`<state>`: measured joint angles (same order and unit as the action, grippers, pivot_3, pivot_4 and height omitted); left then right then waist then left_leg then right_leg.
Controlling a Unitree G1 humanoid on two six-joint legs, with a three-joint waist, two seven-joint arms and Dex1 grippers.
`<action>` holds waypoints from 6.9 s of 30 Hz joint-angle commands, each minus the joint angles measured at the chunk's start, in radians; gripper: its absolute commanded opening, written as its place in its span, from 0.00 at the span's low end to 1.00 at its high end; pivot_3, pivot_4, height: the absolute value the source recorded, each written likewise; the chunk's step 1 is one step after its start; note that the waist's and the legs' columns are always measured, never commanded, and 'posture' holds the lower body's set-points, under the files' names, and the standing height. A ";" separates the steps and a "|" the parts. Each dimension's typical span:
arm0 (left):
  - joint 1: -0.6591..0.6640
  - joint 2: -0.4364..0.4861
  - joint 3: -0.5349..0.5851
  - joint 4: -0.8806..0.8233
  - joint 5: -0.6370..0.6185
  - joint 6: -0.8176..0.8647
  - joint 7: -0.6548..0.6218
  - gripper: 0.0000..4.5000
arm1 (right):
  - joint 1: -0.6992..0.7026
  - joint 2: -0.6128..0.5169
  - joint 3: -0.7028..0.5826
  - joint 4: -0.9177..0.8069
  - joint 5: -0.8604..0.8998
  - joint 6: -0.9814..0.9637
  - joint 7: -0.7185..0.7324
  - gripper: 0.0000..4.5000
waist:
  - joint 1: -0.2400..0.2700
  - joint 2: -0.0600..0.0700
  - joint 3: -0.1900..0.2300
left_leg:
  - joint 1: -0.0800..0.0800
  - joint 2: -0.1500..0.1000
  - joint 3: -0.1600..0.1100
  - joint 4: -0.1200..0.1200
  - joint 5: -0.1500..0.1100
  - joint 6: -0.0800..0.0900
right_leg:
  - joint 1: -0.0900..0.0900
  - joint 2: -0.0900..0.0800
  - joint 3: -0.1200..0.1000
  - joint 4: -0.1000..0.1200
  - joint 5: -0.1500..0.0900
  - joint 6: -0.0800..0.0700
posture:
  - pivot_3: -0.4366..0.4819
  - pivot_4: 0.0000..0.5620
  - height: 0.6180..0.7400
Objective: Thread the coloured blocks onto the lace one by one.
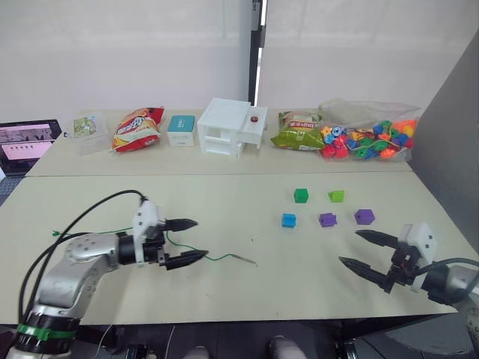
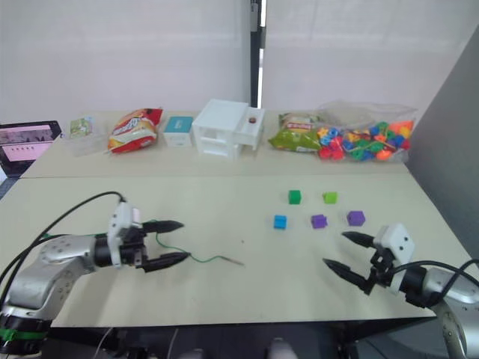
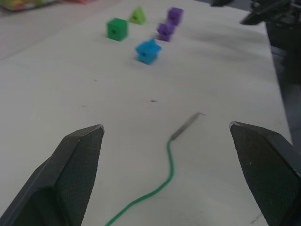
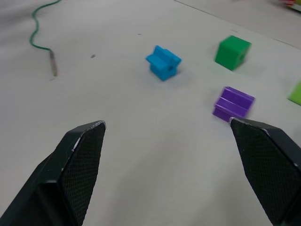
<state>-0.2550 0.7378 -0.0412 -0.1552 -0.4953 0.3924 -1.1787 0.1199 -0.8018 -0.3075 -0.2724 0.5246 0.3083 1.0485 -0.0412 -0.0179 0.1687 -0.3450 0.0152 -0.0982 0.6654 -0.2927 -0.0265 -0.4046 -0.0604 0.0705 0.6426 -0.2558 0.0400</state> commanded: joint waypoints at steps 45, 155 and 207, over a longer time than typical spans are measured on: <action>-0.437 -0.257 -0.342 0.554 0.431 -0.384 -0.258 0.01 | 0.126 0.090 -0.039 -0.356 0.065 0.153 -0.283 1.00 | 0.028 -0.001 0.000 | -0.006 -0.002 -0.003 0.013 -0.003 0.005 | 0.000 0.000 -0.001 0.002 0.000 0.001 | 0.48 0.27 1.00; 0.034 0.121 -0.079 -0.293 0.087 0.164 0.004 0.00 | -0.752 0.076 0.741 0.339 -0.332 -0.156 0.334 0.99 | -0.002 0.002 0.002 | -0.013 -0.001 -0.001 0.012 -0.003 0.005 | -0.017 -0.001 0.000 0.013 0.000 0.000 | 0.48 0.27 1.00; -0.313 -0.032 -0.408 -0.183 0.296 0.295 0.082 0.00 | -0.572 0.184 0.677 0.071 -0.387 0.113 0.101 0.26 | -0.004 0.002 0.002 | -0.012 -0.001 -0.002 0.013 -0.003 0.005 | -0.016 0.001 0.000 0.016 0.000 0.000 | 0.48 0.27 1.00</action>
<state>-0.5475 0.7122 -0.4520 -0.3221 -0.2002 0.6936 -1.0888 -0.4449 -0.6198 0.3635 -0.1670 0.1375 0.4168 1.1522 -0.0455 -0.0156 0.1710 -0.3568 0.0138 -0.1002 0.6788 -0.2954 -0.0213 -0.4212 -0.0597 0.0705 0.6591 -0.2560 0.0397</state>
